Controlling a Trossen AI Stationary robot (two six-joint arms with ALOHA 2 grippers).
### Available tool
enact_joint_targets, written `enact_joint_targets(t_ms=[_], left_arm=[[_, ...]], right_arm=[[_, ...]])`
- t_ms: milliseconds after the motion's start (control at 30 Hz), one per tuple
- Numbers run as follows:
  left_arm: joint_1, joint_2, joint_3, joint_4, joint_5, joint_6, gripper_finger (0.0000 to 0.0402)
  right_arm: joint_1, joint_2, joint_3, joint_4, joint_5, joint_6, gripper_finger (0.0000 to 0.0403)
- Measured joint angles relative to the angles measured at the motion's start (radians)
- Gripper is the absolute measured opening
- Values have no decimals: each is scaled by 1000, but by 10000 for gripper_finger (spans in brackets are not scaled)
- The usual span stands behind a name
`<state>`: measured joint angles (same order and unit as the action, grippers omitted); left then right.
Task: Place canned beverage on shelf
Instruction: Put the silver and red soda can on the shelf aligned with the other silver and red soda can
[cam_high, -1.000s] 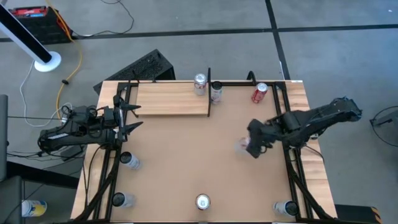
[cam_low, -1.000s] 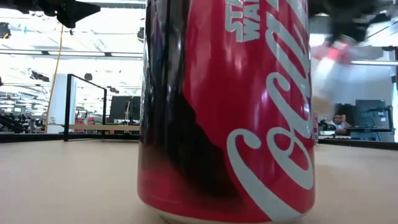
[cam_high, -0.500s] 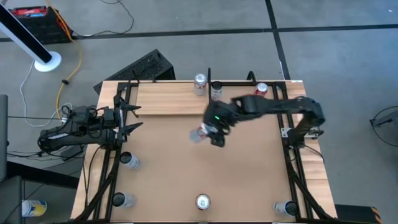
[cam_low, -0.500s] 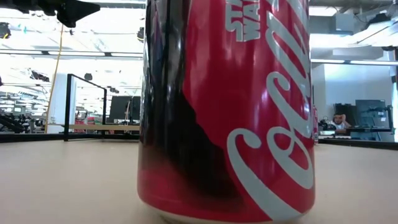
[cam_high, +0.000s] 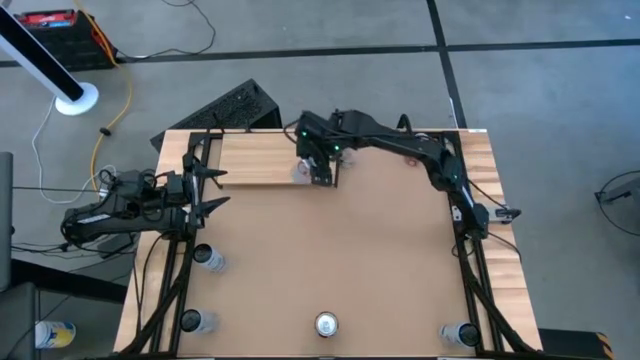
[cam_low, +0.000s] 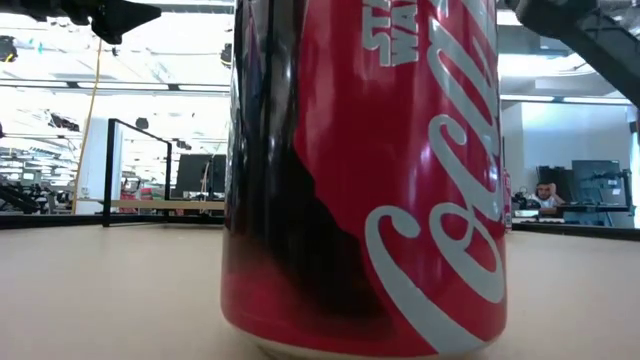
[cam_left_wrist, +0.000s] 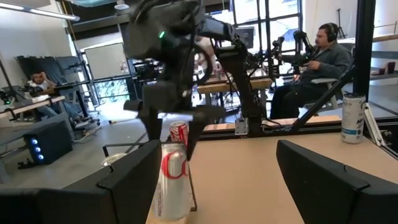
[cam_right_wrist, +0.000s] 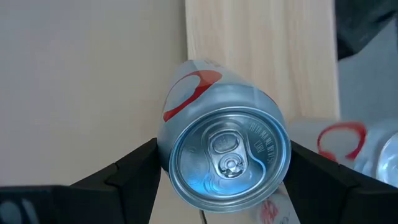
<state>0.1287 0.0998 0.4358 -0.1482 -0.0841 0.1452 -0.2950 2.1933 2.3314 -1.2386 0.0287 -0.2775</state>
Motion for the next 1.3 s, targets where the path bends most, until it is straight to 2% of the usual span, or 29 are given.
enact_joint_targets(t_ms=[300, 433, 733, 1000, 1300], left_arm=[[0, 0, 0, -1, 18, 0, 304], [0, 0, 0, -1, 22, 0, 304], [0, 0, 0, -1, 23, 0, 304], [0, 0, 0, -1, 23, -1, 304], [0, 0, 0, -1, 23, -3, 304]], right_arm=[[-72, 48, 0, -63, 21, -12, 310], [-76, 54, 1, -82, 60, -27, 310], [-82, 54, 1, -106, 60, -45, 311], [-87, 54, 1, -107, 60, -40, 358], [-87, 52, 2, -67, 58, -46, 359]])
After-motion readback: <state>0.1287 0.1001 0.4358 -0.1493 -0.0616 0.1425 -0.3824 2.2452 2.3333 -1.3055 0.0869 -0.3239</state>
